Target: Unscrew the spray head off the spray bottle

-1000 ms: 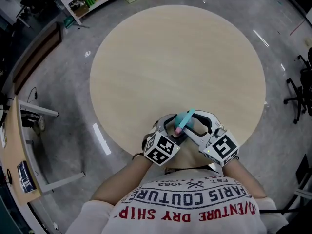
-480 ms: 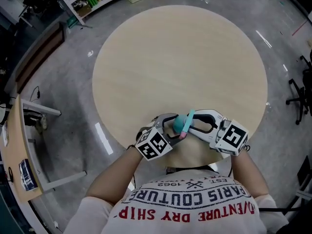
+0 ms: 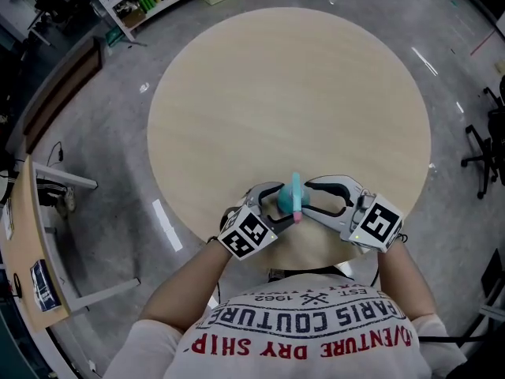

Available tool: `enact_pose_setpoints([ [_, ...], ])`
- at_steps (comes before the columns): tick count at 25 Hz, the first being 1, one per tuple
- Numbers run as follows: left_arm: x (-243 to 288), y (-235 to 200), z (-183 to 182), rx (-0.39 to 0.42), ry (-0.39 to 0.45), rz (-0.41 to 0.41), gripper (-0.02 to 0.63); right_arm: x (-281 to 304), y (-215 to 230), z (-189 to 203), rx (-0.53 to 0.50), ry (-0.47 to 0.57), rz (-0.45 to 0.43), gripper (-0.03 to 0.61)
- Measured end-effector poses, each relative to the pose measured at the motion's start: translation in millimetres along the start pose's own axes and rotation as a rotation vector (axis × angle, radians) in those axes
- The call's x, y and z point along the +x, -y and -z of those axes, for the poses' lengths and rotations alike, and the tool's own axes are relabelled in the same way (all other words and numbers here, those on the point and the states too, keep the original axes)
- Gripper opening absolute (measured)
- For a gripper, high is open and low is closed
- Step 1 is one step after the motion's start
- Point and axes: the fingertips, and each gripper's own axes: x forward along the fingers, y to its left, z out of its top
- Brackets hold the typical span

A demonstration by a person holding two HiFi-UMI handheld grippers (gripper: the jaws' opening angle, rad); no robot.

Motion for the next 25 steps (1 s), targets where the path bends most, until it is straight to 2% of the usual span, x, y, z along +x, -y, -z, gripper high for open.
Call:
enact_pose_setpoints([
  [2,1,-2,0,-0.046,-0.001,-0.067,0.334,-13,-2,-4,0.101,0.043,0.050,0.186],
  [5,4,-4,1,-0.117,0.000,-0.166,0.334,-23,-8,-13,0.223,0.124,0.137,0.281],
  [11,5,-2,-3,-0.204,-0.017,-0.283,0.334,-8,-4,-8,0.248,0.080,0.358,0.296],
  [12,5,-1,-4,-0.212,-0.021,-0.293,0.334,-4,-2,-6,0.240,0.057,0.384,0.285],
  [17,6,2,-4,-0.223,-0.001,-0.316,0.334,6,8,0,0.191,-0.019,0.501,0.137],
  [19,6,3,-3,-0.216,0.007,-0.303,0.334,6,8,1,0.190,-0.024,0.494,0.137],
  [21,5,4,-3,-0.188,0.014,-0.262,0.334,7,5,1,0.175,-0.024,0.443,0.135],
  [23,3,7,-1,-0.128,0.029,-0.180,0.334,8,1,1,0.153,-0.026,0.333,0.133],
  [25,-1,12,2,-0.041,0.045,-0.059,0.334,9,-7,1,0.118,-0.039,0.164,0.133],
])
